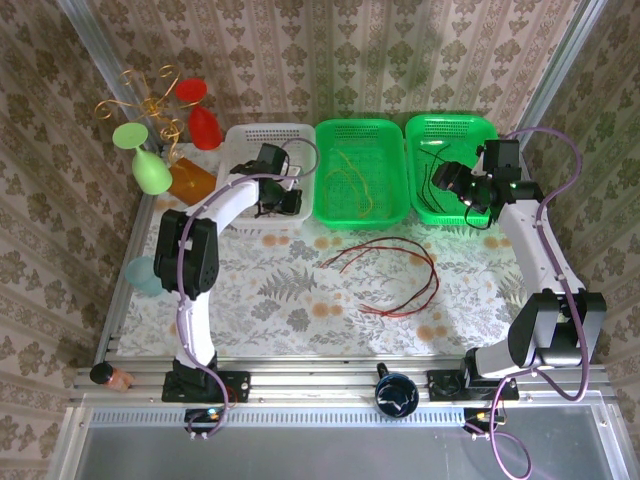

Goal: Untangle the cables

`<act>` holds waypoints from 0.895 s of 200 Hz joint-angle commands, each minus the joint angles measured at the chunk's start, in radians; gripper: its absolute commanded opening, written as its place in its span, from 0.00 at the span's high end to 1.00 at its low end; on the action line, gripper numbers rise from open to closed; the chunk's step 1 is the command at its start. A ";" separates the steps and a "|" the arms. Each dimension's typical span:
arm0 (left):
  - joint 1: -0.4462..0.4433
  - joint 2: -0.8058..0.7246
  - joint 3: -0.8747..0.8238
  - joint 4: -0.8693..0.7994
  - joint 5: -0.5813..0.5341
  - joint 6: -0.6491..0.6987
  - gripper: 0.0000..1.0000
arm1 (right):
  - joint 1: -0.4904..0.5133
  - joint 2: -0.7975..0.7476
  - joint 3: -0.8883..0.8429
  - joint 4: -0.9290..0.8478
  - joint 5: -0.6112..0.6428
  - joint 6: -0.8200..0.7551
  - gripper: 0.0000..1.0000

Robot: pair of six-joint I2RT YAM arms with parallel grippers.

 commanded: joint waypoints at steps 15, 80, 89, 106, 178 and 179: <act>0.005 -0.073 0.029 -0.005 -0.006 -0.004 0.64 | -0.006 -0.040 0.010 -0.036 0.021 -0.017 0.15; 0.026 -0.224 0.032 -0.038 -0.035 0.014 0.44 | 0.017 -0.155 -0.103 -0.065 0.037 0.007 0.16; 0.026 -0.249 0.022 -0.038 -0.025 0.016 0.44 | 0.037 -0.169 -0.125 -0.076 0.046 0.019 0.16; 0.018 -0.298 -0.021 -0.024 0.000 0.023 0.42 | 0.099 -0.190 -0.167 -0.102 0.084 0.033 0.17; -0.099 -0.537 -0.340 0.086 0.028 0.021 0.40 | 0.403 -0.160 -0.284 -0.182 0.224 0.118 0.21; -0.101 -0.540 -0.342 0.088 0.028 0.020 0.40 | 0.405 -0.161 -0.285 -0.183 0.226 0.118 0.21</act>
